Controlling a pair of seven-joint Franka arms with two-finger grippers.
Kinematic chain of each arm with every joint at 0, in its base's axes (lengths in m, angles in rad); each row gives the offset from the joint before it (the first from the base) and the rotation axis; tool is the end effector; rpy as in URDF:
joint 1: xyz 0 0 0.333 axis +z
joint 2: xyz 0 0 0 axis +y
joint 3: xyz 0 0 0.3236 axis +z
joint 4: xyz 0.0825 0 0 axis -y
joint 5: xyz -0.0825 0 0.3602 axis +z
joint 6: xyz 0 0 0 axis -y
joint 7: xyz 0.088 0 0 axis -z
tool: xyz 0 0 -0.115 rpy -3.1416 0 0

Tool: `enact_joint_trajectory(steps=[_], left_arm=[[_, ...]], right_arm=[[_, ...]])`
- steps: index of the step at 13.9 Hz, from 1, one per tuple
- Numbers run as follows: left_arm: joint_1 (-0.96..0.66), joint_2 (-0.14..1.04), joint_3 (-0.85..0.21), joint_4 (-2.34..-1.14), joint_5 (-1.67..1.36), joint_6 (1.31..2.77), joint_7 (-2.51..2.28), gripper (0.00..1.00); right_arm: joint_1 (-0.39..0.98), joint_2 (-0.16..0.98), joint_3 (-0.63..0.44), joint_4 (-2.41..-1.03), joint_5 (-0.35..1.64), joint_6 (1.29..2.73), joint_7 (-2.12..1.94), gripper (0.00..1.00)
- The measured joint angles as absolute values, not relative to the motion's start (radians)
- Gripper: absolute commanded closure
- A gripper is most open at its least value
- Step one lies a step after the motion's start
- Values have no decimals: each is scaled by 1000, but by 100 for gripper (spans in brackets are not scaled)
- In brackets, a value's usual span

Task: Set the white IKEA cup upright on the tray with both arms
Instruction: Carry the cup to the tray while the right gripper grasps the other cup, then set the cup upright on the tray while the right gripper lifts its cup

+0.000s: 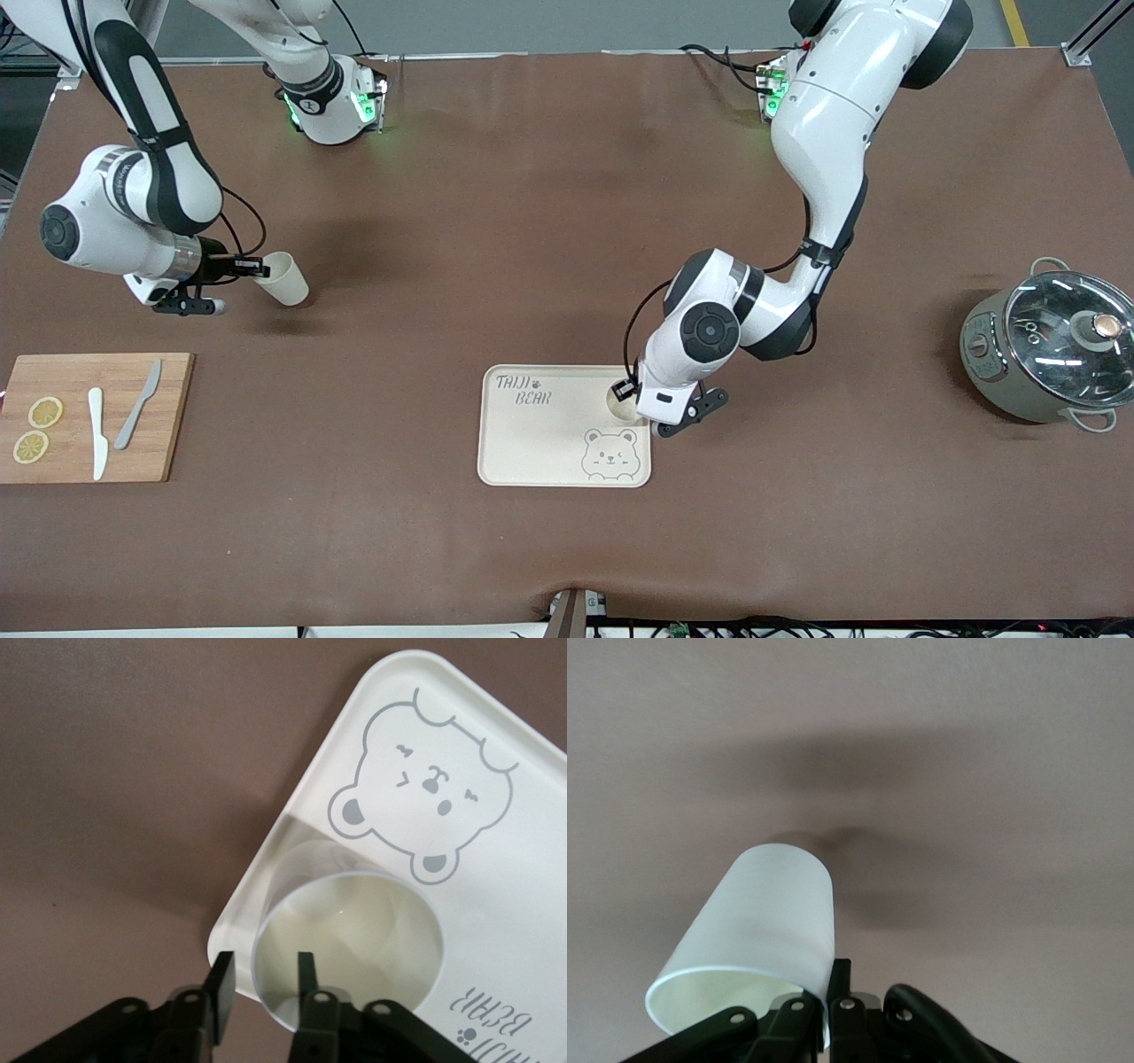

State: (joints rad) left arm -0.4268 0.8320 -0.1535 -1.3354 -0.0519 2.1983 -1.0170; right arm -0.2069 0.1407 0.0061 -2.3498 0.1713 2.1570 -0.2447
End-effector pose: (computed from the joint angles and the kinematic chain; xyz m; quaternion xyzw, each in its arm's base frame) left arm 0.6247 -0.3802 0.2487 0.9635 0.2554 -0.0419 0.0679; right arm 0.4495 -0.0833 0.2683 -0.9835 0.0369 0.1474 0.0978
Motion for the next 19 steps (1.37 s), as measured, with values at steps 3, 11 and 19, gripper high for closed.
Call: enact_joint_trajectory(steps=[3, 11, 19], left_arm=[[-413, 825, -148, -1303, -52, 2204, -1004, 0], [-274, 544, -142, -1268, -52, 1933, -864, 0], [-64, 304, -135, -1284, 18, 1537, -483, 0]], right_arm=[[-205, 131, 6, -2197, 179, 1941, -235, 100], [32, 146, 13, -1885, 196, 1712, 283, 100], [235, 479, 10, -1545, 465, 1724, 925, 100]])
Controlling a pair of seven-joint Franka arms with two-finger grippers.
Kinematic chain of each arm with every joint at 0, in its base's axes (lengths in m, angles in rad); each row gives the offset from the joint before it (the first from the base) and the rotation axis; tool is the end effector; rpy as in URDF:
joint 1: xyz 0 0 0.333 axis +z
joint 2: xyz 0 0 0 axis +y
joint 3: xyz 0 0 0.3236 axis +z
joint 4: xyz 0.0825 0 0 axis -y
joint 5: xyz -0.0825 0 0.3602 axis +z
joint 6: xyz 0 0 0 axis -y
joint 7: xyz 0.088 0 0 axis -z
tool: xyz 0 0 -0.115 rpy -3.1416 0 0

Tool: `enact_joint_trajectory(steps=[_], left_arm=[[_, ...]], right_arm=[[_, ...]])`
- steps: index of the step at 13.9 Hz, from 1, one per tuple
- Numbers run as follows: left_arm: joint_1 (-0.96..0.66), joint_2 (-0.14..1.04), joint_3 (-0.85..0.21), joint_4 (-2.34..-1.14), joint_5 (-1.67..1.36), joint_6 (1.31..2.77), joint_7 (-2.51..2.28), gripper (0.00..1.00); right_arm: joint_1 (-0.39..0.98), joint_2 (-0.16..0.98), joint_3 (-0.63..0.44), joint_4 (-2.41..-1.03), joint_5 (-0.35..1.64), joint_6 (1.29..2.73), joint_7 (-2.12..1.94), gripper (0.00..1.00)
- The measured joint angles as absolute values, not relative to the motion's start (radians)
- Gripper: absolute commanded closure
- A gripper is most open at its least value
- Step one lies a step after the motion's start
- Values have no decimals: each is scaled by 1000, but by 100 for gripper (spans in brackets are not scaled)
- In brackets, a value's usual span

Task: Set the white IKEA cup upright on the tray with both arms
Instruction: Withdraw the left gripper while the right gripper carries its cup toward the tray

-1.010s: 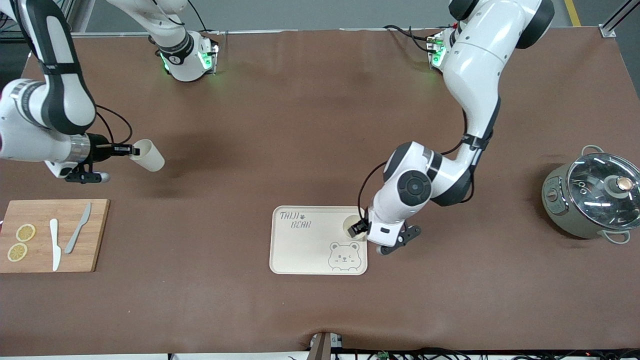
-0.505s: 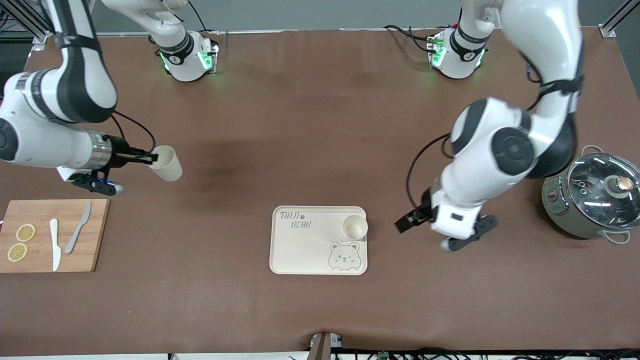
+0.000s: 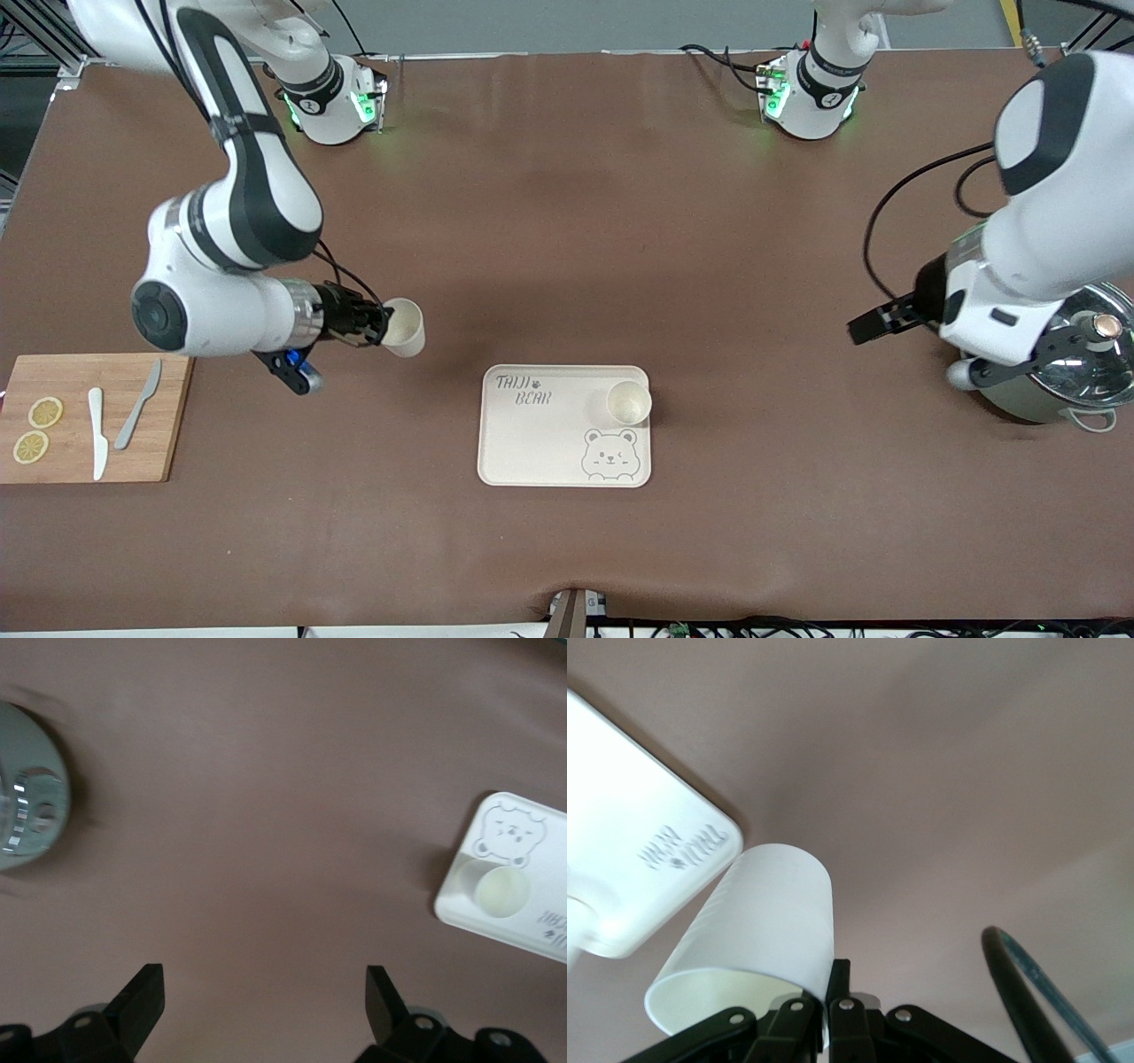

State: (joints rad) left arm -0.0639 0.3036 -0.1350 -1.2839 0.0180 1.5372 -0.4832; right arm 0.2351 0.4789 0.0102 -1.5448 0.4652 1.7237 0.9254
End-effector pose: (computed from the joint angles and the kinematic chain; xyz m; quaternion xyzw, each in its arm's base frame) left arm 0.6093 -0.1068 0.5757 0.9892 0.1443 -0.0262 0.0026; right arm 0.6073 0.1975 0.3727 -0.8835 0.3857 0.2441 0.1050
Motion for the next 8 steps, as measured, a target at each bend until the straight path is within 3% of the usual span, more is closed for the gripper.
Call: enact_joint_trajectory(steps=[4, 8], left_arm=[[64, 180, -133, -1291, 29, 1434, -302, 0], [135, 122, -131, -1313, 29, 1416, -255, 0]], right_arm=[[272, 595, 10, -1468, 530, 1724, 1161, 100], [321, 652, 11, -1445, 564, 1880, 1204, 100]])
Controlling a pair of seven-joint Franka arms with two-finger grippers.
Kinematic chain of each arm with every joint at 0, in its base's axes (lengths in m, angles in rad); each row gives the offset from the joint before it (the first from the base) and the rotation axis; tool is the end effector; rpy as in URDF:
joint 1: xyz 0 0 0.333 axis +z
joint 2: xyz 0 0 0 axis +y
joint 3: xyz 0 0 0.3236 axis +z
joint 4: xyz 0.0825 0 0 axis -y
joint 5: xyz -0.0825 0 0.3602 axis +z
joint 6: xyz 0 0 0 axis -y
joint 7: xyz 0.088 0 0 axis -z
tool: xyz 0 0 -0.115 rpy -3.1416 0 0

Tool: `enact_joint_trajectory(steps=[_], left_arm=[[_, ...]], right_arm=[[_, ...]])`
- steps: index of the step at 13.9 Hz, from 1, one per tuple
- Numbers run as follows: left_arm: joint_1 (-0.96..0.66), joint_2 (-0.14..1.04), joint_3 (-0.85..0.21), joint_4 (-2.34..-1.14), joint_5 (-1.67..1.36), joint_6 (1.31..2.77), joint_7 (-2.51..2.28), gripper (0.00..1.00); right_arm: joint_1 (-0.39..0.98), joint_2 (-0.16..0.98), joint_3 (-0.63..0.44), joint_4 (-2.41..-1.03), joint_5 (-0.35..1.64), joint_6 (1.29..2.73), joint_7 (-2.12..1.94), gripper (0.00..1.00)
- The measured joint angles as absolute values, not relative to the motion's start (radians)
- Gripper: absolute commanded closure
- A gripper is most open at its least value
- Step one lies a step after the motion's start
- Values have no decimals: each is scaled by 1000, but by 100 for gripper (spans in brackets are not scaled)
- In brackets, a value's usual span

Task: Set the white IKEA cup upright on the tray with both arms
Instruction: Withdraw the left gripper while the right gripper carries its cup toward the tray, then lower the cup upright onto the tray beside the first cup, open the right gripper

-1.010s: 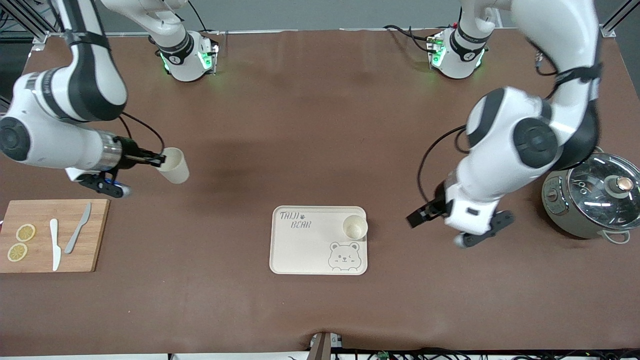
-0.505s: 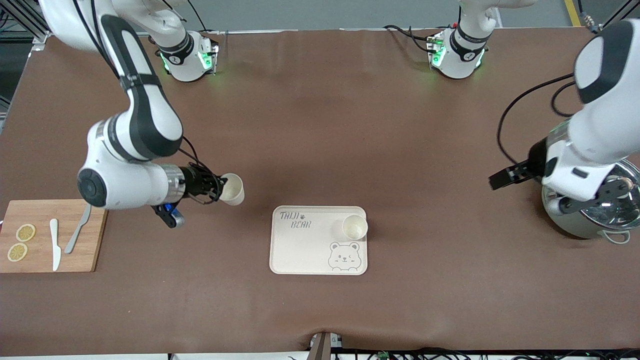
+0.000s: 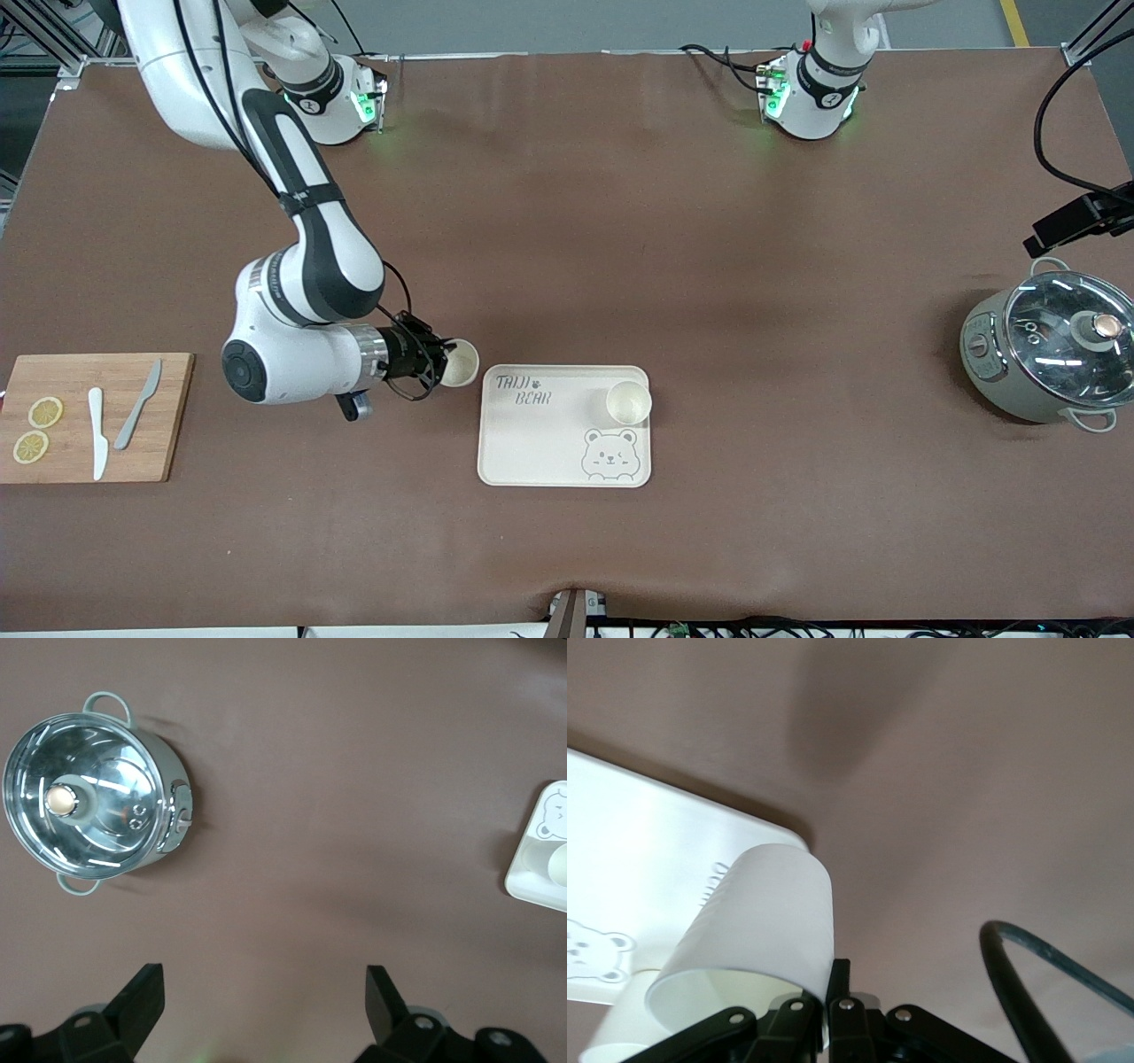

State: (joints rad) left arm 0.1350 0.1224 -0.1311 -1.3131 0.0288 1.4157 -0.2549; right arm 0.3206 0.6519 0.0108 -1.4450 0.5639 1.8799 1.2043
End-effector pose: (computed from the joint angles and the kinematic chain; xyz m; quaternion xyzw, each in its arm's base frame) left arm 0.5525 0.0115 0.6582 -0.9913 -0.1315 0.0085 0.0074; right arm 0.6314 0.2626 0.3108 -0.8165 0.5061 0.2538 0.1130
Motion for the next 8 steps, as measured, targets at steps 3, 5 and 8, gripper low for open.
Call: enact_joint_trajectory(steps=[3, 5, 8], left_arm=[[145, 122, -131, -1317, 29, 1405, -249, 0], [145, 119, -134, -1320, 29, 1399, -249, 0], [145, 81, -143, -1372, 29, 1430, -249, 0]], right_arm=[[357, 689, 11, -1442, 668, 1992, 1206, 100], [400, 713, 12, -1442, 690, 2047, 1209, 100], [454, 748, 10, -1442, 690, 2155, 1230, 100]])
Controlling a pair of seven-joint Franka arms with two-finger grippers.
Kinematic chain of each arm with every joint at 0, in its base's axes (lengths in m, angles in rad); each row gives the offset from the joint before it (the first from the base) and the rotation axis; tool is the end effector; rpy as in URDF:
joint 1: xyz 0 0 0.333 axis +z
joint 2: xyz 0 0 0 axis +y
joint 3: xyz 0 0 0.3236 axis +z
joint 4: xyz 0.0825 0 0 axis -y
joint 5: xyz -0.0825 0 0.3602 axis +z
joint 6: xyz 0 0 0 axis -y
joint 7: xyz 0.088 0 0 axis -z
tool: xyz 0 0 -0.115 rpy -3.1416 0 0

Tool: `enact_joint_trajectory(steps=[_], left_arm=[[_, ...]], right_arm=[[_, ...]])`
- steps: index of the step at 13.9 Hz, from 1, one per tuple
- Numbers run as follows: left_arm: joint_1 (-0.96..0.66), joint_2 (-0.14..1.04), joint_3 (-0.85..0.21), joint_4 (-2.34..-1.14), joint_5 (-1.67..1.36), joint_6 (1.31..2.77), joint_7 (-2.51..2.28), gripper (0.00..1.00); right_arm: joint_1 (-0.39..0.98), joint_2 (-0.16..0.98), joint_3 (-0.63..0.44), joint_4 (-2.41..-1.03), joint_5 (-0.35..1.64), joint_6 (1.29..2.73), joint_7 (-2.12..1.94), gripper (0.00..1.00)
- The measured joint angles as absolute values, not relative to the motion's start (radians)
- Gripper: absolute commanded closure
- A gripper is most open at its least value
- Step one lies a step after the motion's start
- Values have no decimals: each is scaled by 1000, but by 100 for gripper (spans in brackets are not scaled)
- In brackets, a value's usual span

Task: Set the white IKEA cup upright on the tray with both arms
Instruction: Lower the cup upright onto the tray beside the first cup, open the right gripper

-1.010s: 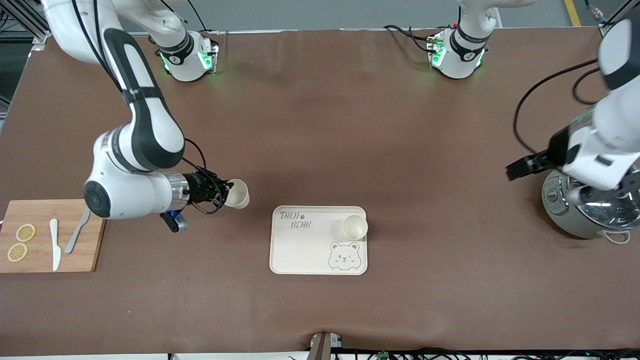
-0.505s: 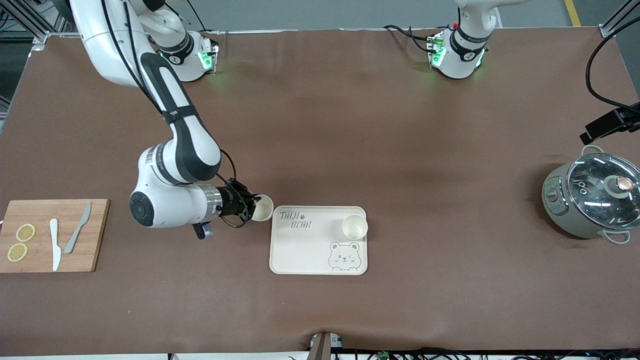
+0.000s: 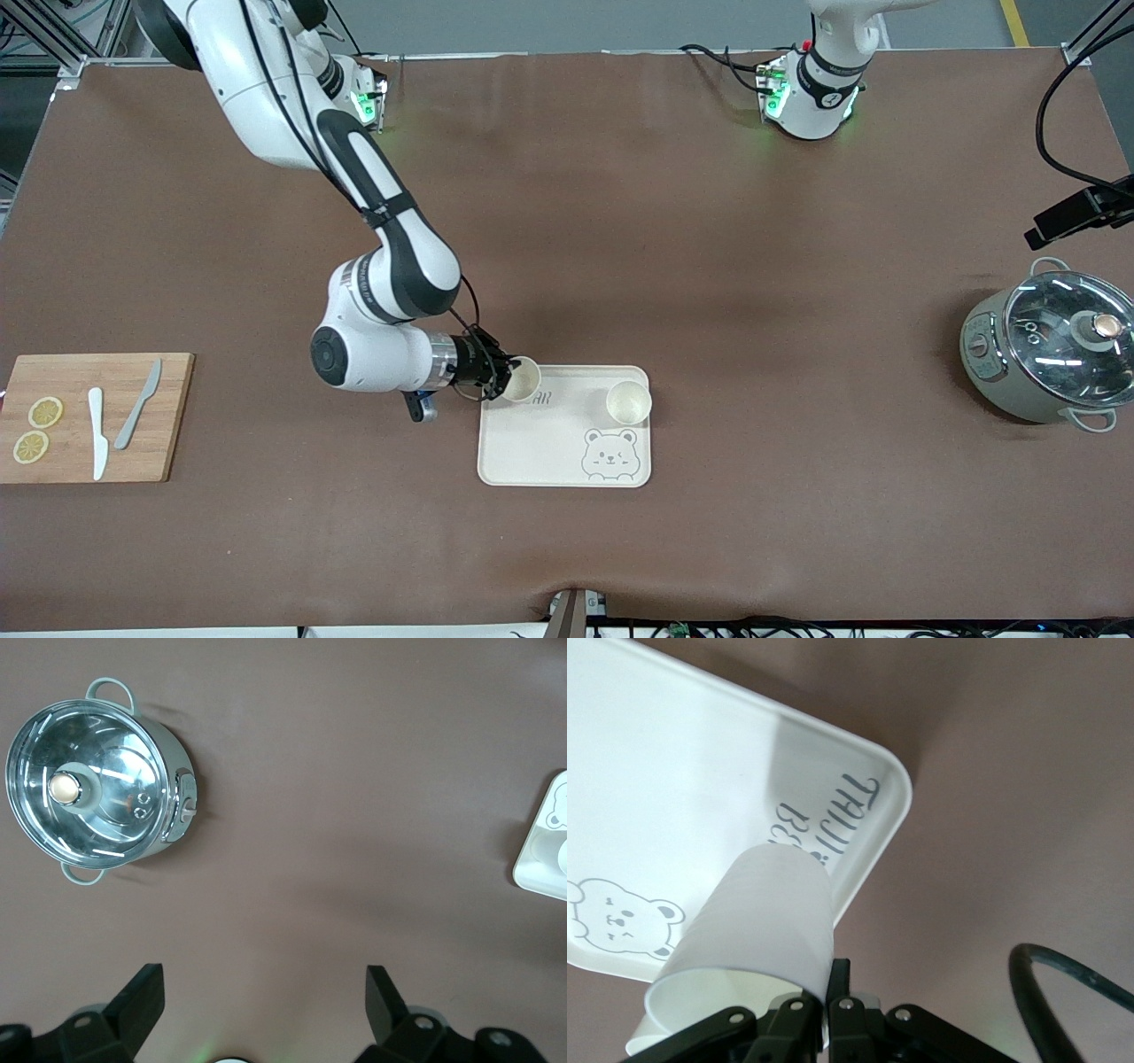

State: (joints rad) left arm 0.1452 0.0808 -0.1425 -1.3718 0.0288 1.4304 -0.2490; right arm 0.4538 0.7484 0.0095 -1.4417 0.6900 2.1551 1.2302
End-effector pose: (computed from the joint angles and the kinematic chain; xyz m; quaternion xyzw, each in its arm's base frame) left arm 0.5414 0.0091 0.6568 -0.9917 -0.1275 0.0096 0.0098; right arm 0.6242 0.3440 0.2631 -0.7995 0.5302 0.2222 0.1742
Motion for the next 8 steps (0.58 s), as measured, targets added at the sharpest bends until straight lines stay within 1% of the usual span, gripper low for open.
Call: enact_joint_trajectory(steps=[3, 4, 5, 6, 7, 8], left_arm=[[145, 1, -143, -1480, 29, 1496, -249, 0], [145, -14, -143, -1498, 29, 1506, -249, 0], [145, -22, -144, -1509, 29, 1513, -249, 0], [145, -24, -144, -1514, 29, 1520, -249, 0], [145, -24, -144, -1518, 29, 1528, -249, 0], [145, -24, -144, -1523, 29, 1533, -249, 0]], right_arm=[[453, 772, -4, -1442, 682, 2186, 1231, 98], [452, 781, -9, -1442, 677, 2195, 1230, 89], [450, 788, -11, -1442, 671, 2210, 1230, 68], [447, 795, -12, -1442, 667, 2221, 1230, 56], [446, 797, -13, -1442, 666, 2225, 1230, 22], [446, 797, -12, -1441, 665, 2225, 1230, 0]])
